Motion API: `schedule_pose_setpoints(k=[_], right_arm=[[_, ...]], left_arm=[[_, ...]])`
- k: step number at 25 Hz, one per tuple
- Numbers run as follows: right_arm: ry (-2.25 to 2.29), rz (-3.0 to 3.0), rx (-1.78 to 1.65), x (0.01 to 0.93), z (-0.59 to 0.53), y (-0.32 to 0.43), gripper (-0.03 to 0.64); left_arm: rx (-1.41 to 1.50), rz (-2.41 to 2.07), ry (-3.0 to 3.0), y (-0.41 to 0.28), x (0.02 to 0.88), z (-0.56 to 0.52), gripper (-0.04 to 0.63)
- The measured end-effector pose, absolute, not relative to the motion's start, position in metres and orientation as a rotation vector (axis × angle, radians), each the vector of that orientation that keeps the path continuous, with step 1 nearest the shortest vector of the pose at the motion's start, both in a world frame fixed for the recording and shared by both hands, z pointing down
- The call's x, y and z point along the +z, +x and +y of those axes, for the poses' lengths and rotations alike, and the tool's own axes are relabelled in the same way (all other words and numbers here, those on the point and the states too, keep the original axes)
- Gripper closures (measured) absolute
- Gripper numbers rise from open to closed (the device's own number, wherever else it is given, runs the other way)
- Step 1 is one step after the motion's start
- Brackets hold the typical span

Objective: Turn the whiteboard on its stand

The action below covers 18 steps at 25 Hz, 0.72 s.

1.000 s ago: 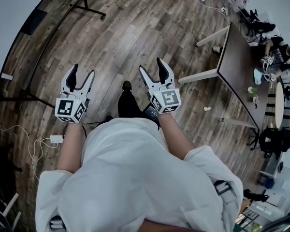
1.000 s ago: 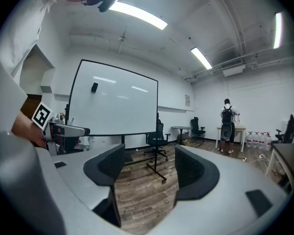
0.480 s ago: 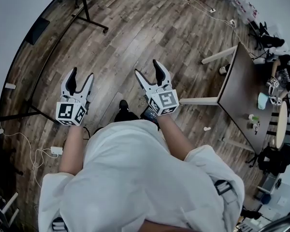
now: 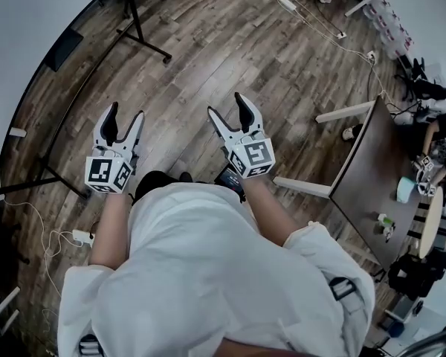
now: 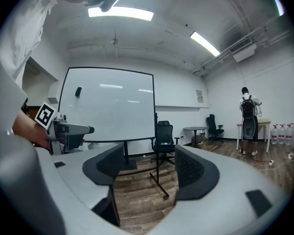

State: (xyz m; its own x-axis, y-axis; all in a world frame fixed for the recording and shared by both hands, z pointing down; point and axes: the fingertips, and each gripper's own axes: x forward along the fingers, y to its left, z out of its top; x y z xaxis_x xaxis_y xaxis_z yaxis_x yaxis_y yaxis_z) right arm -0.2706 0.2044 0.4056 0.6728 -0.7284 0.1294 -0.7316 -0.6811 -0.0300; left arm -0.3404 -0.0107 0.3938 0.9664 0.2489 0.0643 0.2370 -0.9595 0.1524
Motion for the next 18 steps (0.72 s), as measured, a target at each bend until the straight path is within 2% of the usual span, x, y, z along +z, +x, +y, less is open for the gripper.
schedule_pose_setpoints(k=[8,18], right_arm=[[2.864,-1.2,0.25,0.429,0.216,-0.2,0.304],[2.84,-1.186,0.3,0.443,0.189,-0.059,0.304]], left_arm=[[0.139,0.342,2.963,-0.271,0.414,-0.018,0.31],[0.153,0.388,2.913,-0.113,0.44,-0.043,0.31]])
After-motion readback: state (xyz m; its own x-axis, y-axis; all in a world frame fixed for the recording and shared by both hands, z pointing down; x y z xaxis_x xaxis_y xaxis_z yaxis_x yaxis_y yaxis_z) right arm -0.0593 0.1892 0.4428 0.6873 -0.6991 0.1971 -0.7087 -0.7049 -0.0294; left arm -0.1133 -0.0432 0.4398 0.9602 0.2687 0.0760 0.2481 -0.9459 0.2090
